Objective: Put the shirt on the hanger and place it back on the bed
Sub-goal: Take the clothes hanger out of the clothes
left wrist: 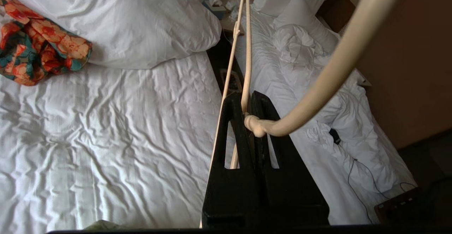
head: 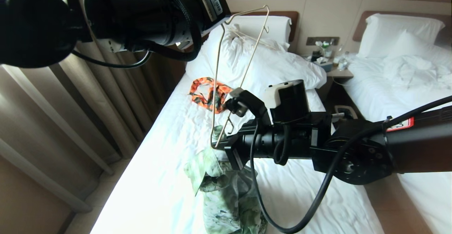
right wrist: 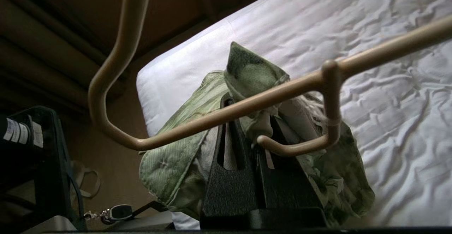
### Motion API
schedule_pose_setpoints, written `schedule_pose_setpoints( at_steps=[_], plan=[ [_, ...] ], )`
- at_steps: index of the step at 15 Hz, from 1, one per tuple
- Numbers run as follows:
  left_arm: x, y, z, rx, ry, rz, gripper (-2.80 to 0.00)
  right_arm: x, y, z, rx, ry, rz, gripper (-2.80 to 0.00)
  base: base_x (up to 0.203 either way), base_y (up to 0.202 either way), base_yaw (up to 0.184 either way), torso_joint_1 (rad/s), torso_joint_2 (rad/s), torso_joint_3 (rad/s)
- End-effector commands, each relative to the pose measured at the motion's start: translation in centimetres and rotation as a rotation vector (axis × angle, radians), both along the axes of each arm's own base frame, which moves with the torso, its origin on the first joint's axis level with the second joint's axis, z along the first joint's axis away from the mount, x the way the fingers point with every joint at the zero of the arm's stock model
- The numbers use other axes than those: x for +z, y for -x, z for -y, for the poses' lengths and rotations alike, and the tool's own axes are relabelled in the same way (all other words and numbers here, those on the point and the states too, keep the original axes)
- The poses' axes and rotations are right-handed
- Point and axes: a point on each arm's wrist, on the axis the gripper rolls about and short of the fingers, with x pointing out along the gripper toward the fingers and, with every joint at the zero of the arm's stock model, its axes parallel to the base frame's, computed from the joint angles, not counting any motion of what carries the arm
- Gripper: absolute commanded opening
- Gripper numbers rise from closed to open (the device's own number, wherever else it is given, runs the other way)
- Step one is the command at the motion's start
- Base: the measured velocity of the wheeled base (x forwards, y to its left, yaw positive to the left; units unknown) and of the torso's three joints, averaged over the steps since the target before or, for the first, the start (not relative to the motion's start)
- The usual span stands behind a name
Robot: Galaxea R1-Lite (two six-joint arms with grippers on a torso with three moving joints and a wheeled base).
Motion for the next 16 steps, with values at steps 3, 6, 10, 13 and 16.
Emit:
schedule_pose_setpoints(
  at_steps=[3, 6, 10, 13, 16],
  plan=[
    [-0.8, -0.5, 0.8, -0.02, 0.007, -0.03, -2.8, 1.4, 1.1, 0.6, 0.058, -0.051, -0.026, -2.8, 0.0, 0.0, 0.0, 0.0, 0.0, 0.0],
    [-0.5, -0.4, 0.7, -0.053, 0.023, -0.032, -2.8, 1.8, 1.9, 1.3, 0.117, -0.068, -0.054, -2.8, 0.0, 0.0, 0.0, 0.0, 0.0, 0.0],
    [0.2, -0.5, 0.5, -0.051, 0.036, -0.014, -2.8, 2.4, 2.7, 2.9, 0.162, -0.084, -0.074, -2.8, 0.0, 0.0, 0.0, 0.0, 0.0, 0.0],
    [0.3, -0.5, 0.4, -0.049, 0.033, -0.011, -2.8, 3.2, 2.0, 4.5, 0.114, -0.099, -0.058, -2.8, 0.0, 0.0, 0.0, 0.0, 0.0, 0.0],
    [0.2, -0.4, 0.4, -0.049, 0.023, -0.023, -2.8, 2.7, 1.4, 5.6, 0.002, -0.037, -0.093, -2.8, 0.0, 0.0, 0.0, 0.0, 0.0, 0.0]
  ],
)
